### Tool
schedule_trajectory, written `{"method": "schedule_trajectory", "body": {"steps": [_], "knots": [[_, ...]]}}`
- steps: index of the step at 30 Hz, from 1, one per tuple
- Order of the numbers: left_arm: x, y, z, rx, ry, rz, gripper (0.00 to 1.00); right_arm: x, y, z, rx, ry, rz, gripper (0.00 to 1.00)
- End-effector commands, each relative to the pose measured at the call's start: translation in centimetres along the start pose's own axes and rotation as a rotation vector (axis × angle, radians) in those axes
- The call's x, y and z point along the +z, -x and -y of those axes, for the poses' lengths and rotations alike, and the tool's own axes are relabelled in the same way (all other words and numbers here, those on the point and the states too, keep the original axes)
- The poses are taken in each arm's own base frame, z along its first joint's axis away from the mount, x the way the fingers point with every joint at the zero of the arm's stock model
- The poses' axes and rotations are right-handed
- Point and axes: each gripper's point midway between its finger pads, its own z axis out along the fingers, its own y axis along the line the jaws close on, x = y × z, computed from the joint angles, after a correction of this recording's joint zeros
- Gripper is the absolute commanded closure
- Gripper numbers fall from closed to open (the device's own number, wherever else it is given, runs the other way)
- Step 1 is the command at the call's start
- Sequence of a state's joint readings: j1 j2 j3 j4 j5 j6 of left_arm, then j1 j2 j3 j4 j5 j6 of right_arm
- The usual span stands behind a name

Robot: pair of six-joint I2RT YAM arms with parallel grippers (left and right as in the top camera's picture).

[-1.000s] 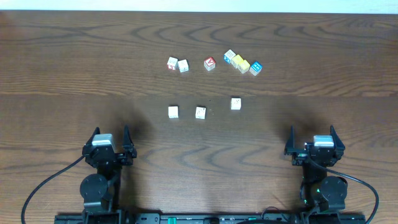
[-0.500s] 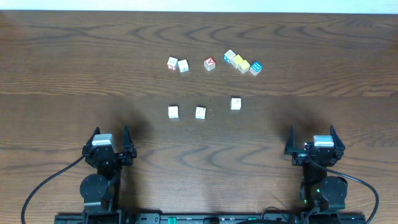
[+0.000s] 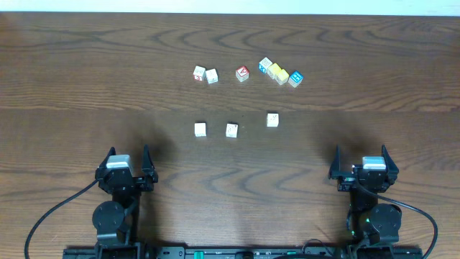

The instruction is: Lift 3 blocks

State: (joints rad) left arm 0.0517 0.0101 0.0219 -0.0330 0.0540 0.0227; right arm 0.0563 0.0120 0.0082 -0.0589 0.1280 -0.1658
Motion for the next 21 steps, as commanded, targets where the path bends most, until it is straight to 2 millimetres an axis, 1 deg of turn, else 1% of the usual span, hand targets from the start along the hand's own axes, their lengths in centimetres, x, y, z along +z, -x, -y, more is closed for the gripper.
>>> {"method": "schedule_trajectory", "body": {"steps": [1,21], "knots": [[0.10,-1.58,-0.07,-0.006,-0.001,-0.047,0.23,0.00,-0.15,0.46,-0.006,-0.023,-0.004,0.01],[0.10,-1.58,0.09,-0.016,-0.009,-0.047,0.23,0.00,-0.15,0.46,-0.006,-0.023,-0.004,0.01]]}}
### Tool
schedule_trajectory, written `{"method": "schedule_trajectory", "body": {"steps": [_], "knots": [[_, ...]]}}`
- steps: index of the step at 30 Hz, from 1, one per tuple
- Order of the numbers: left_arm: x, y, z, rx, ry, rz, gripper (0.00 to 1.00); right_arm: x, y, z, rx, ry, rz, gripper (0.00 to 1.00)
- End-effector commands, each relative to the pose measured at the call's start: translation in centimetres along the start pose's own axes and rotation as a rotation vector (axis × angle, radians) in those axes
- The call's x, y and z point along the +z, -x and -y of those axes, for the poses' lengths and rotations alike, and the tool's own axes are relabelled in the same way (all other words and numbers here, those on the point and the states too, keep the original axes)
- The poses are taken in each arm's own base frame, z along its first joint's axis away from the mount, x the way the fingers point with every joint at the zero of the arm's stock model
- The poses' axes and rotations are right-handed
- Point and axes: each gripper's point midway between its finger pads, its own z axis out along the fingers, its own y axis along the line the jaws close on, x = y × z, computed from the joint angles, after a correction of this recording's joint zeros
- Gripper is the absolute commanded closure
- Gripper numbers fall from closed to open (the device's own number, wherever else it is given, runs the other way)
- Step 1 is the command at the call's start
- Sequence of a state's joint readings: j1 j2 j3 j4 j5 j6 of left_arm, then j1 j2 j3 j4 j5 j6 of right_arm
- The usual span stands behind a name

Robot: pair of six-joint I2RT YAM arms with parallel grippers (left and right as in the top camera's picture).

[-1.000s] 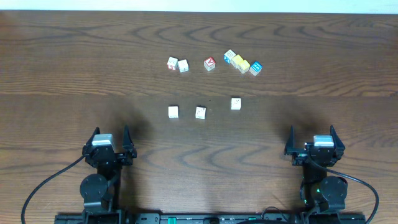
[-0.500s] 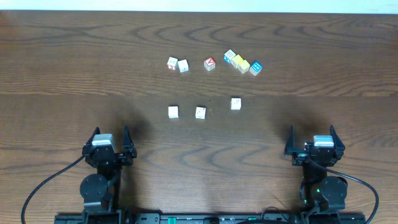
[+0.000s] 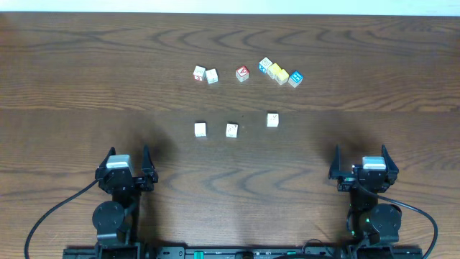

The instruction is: Lift 3 blocks

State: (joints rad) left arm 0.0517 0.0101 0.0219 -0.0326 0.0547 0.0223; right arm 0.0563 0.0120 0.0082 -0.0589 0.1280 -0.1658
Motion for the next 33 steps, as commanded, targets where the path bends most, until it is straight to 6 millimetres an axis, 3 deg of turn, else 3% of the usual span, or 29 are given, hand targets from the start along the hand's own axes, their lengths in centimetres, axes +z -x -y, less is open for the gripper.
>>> {"method": "schedule_trajectory", "body": {"steps": [1,9,15,19,24,33], "knots": [[0.1,-1.6,0.1,-0.041,-0.012,-0.047,0.23,0.0,-0.2,0.5,-0.006,-0.023,-0.004,0.01],[0.1,-1.3,0.7,-0.057,-0.041,-0.037,0.23,0.0,-0.2,0.5,-0.006,-0.023,-0.004,0.01],[-1.9,-1.1,8.0,-0.313,-0.480,-0.112,0.23,0.0,-0.2,0.5,-0.006,-0.023,-0.004,0.01],[-3.1,-1.1,10.0,-0.415,-0.606,-0.171,0.23,0.0,-0.2,0.5,-0.006,-0.023,-0.004,0.01],[-3.4,-0.8,10.3,-0.558,-0.623,-0.214,0.23,0.0,-0.2,0.5,-0.006,-0.023,-0.004,0.01],[-4.2,4.3,10.8,-0.608,-0.716,-0.038,0.23,0.0,-0.2,0.5,-0.006,-0.023,-0.004,0.01]]}}
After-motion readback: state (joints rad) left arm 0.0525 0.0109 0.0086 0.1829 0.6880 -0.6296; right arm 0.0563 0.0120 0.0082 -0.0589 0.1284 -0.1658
